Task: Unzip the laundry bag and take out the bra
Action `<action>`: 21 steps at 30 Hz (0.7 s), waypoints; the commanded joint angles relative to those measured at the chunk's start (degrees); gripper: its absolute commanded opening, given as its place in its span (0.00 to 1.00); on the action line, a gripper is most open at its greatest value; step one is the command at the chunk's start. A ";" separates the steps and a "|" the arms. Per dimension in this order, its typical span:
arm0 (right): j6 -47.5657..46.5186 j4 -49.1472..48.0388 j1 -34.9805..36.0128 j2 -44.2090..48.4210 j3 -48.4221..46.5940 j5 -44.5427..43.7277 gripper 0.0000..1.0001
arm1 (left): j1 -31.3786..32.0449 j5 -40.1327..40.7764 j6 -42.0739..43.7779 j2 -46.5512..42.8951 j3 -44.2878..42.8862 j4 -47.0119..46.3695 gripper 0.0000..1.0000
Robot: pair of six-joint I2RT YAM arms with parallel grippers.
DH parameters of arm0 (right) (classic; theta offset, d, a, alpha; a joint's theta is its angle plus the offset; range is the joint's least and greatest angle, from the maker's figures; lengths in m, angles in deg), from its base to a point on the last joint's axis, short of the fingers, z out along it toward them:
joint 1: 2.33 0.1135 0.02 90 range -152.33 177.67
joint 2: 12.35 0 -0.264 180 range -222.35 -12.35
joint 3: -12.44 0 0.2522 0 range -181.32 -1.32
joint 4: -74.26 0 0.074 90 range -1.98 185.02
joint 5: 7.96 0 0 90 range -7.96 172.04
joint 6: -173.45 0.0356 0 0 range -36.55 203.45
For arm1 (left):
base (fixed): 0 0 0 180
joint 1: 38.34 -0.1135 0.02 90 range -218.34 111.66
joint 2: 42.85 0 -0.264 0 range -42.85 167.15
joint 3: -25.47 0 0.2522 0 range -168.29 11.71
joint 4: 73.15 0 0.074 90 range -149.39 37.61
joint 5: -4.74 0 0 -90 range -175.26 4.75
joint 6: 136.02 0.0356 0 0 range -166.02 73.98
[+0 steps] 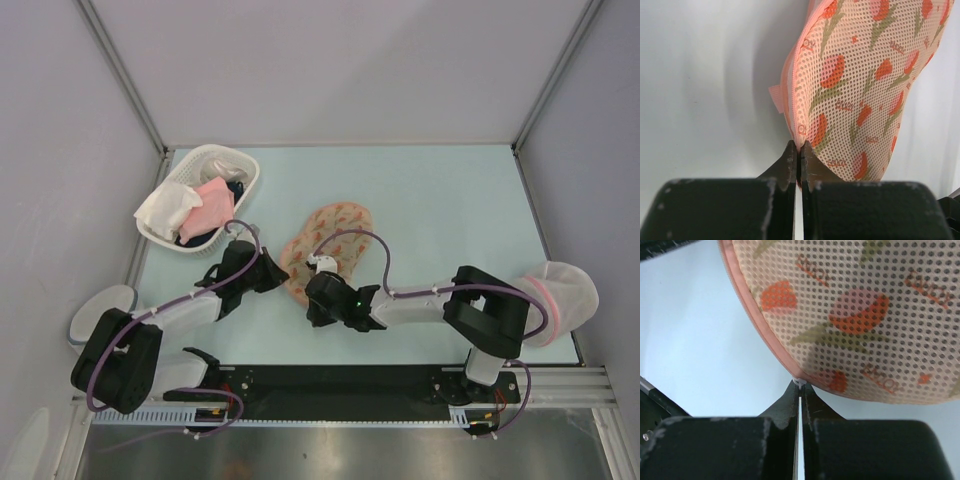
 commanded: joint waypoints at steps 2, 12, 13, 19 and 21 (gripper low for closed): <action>1.02 1.30 0.03 2.73 1.58 -1.71 0.00 | -1.49 1.05 1.92 0.27 -2.40 -1.57 0.00; 1.11 1.38 -0.85 3.44 3.34 -2.33 0.00 | -1.93 0.79 2.27 0.54 -2.40 -1.57 0.00; 1.11 1.47 -1.11 3.53 3.43 -2.41 0.00 | -1.93 0.70 2.27 0.54 -2.31 -1.57 0.00; 1.02 1.47 -1.90 3.88 4.31 -2.42 0.00 | -2.10 0.70 2.36 0.45 -2.31 -1.57 0.00; 0.93 1.47 -2.25 4.14 4.66 -2.50 0.00 | -2.19 0.70 2.45 0.45 -2.31 -1.48 0.00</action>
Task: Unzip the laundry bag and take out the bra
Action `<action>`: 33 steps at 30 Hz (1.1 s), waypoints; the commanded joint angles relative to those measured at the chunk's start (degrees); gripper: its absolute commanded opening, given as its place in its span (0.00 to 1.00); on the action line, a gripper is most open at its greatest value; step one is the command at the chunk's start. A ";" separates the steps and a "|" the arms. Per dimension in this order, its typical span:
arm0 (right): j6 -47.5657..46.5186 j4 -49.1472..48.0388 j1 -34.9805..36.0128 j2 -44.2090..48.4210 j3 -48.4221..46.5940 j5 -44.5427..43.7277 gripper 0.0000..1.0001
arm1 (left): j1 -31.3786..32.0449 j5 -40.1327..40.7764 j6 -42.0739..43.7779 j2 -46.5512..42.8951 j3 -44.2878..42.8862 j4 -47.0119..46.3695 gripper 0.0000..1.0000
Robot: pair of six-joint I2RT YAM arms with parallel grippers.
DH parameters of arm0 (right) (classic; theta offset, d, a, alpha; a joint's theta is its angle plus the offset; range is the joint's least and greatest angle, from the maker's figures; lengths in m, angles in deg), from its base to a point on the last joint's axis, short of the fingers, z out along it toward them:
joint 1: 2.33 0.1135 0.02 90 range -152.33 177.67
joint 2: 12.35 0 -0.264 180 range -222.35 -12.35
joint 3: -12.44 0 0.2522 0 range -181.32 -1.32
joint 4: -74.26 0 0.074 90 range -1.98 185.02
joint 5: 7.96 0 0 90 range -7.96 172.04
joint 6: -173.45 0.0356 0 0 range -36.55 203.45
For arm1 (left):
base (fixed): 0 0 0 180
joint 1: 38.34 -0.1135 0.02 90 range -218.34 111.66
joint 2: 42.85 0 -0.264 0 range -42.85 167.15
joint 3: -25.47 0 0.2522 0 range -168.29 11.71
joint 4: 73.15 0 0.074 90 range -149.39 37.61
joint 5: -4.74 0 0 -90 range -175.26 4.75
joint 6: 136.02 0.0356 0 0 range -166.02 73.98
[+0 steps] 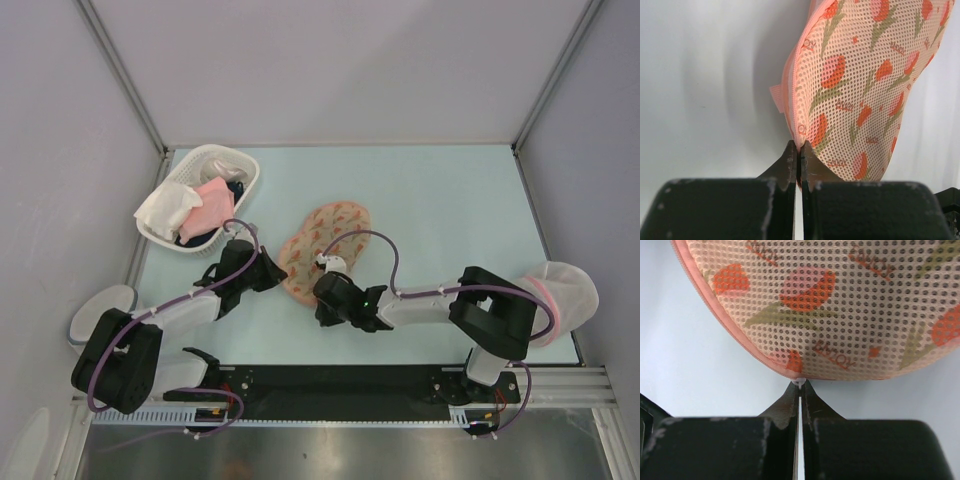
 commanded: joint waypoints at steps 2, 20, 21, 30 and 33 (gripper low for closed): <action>0.21 1.28 -1.31 2.26 1.51 -1.54 0.00 | -1.19 0.85 1.47 0.32 -2.14 -1.48 0.00; -1.28 1.54 -4.83 3.84 3.97 -2.42 0.00 | -1.71 0.50 1.99 0.67 -2.05 -1.40 0.00; -1.37 1.54 -5.09 3.76 4.15 -2.33 0.00 | -1.71 0.50 1.99 0.67 -2.14 -1.40 0.00; -2.25 1.45 -6.76 3.76 4.85 -2.86 0.00 | -1.98 0.41 2.08 0.50 -2.05 -1.22 0.00; -2.51 1.36 -7.38 3.58 5.03 -3.12 0.00 | -2.06 0.33 2.17 0.14 -2.05 -0.96 0.00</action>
